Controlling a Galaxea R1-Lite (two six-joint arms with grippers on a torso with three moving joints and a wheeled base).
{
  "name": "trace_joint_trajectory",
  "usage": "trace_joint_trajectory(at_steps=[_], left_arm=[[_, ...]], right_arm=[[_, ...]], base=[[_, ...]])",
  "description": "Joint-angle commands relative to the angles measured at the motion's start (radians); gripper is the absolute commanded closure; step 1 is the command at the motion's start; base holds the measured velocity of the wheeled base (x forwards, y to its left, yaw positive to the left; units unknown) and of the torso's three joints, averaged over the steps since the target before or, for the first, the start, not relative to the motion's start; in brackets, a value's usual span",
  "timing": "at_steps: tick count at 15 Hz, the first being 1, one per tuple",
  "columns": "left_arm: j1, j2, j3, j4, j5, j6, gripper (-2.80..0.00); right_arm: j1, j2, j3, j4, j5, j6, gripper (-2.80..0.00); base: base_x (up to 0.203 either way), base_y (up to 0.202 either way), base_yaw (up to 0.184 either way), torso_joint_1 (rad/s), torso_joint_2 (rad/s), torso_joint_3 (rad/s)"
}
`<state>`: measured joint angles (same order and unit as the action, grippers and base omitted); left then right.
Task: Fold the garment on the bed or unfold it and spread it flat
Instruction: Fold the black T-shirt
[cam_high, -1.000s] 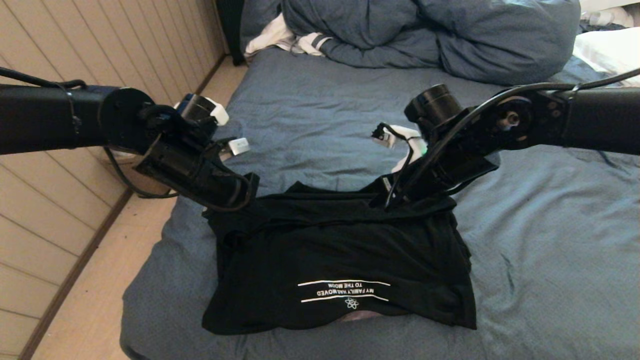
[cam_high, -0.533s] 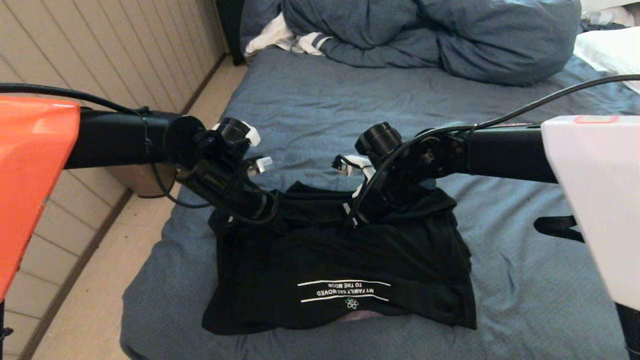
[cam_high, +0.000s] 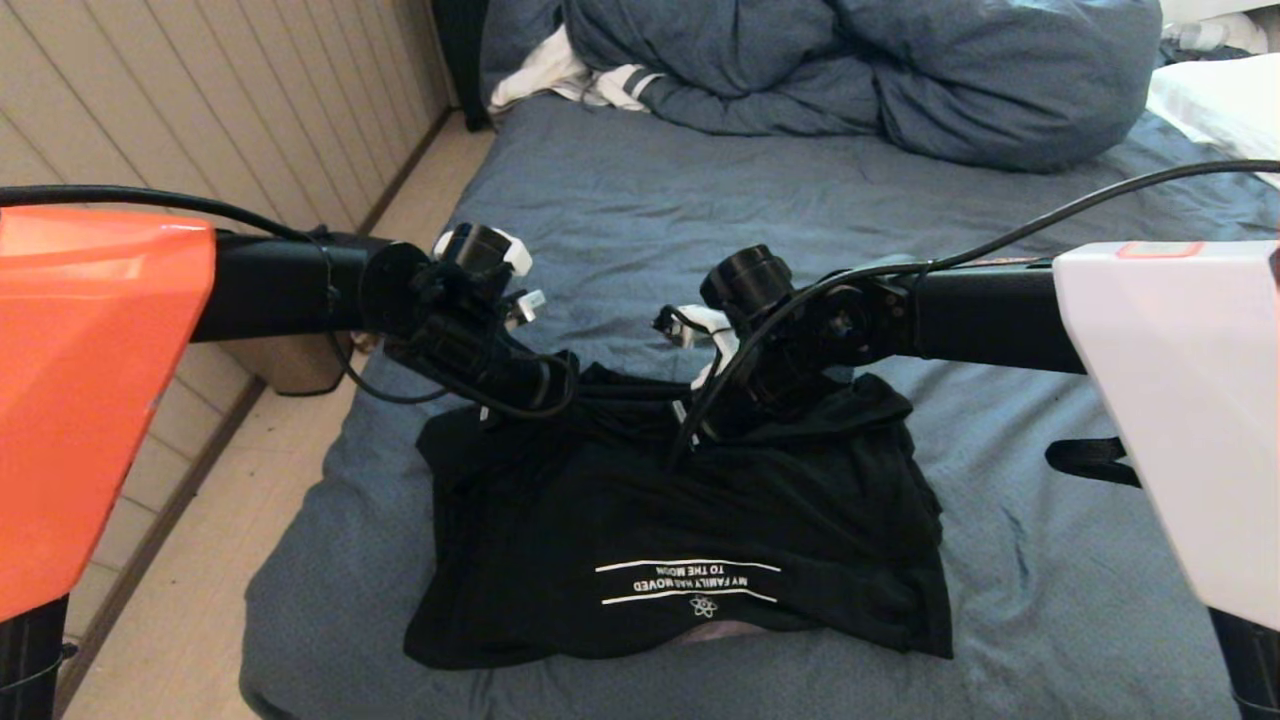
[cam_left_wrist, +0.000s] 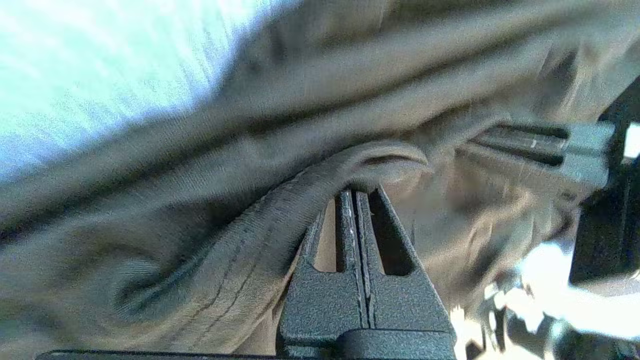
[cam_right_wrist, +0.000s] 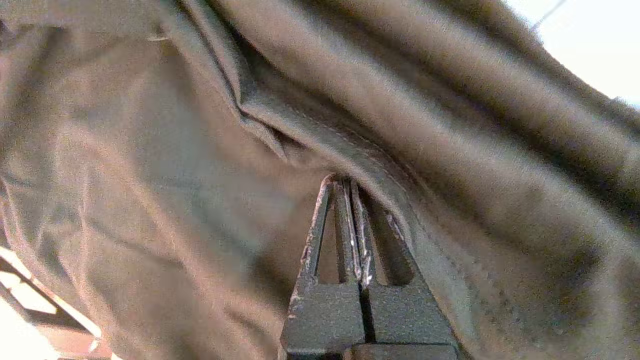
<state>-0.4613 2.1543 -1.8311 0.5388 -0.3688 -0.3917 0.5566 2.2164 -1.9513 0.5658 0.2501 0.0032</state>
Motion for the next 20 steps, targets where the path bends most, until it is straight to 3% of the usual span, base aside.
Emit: trace_joint_trajectory(at_steps=[1, 5, 8, 12, 16, 20], left_arm=[[0.010, -0.011, 0.002, -0.032, 0.023, -0.011, 0.00], [0.045, -0.022, -0.009, -0.182, 0.113, -0.102, 0.00], [0.056, -0.023, -0.059, -0.206, 0.135, -0.127, 0.00], [0.068, -0.085, -0.049, -0.204, 0.140, -0.142, 0.00], [0.069, -0.232, 0.093, -0.142, 0.134, -0.135, 0.00], [0.066, -0.355, 0.243, -0.149, 0.127, -0.132, 0.00]], right_arm=[[0.000, 0.009, 0.002, -0.030, -0.002, -0.001, 0.00], [-0.004, 0.016, 0.003, -0.172, -0.079, 0.028, 0.00], [-0.004, 0.022, 0.003, -0.277, -0.114, 0.083, 0.00], [-0.015, 0.029, 0.000, -0.344, -0.194, 0.087, 0.00], [-0.025, 0.034, -0.001, -0.491, -0.292, 0.132, 0.00], [-0.020, 0.002, 0.004, -0.507, -0.309, 0.146, 0.00]], base=[[0.000, 0.000, 0.000, 0.000, 0.00, 0.000], [0.000, 0.000, 0.000, 0.000, 0.00, 0.000], [0.000, 0.000, 0.000, 0.000, 0.00, 0.000], [0.000, 0.000, 0.000, 0.000, 0.00, 0.000], [0.000, 0.000, 0.000, 0.000, 0.00, 0.000], [0.000, 0.000, 0.000, 0.000, 0.00, 0.000]])
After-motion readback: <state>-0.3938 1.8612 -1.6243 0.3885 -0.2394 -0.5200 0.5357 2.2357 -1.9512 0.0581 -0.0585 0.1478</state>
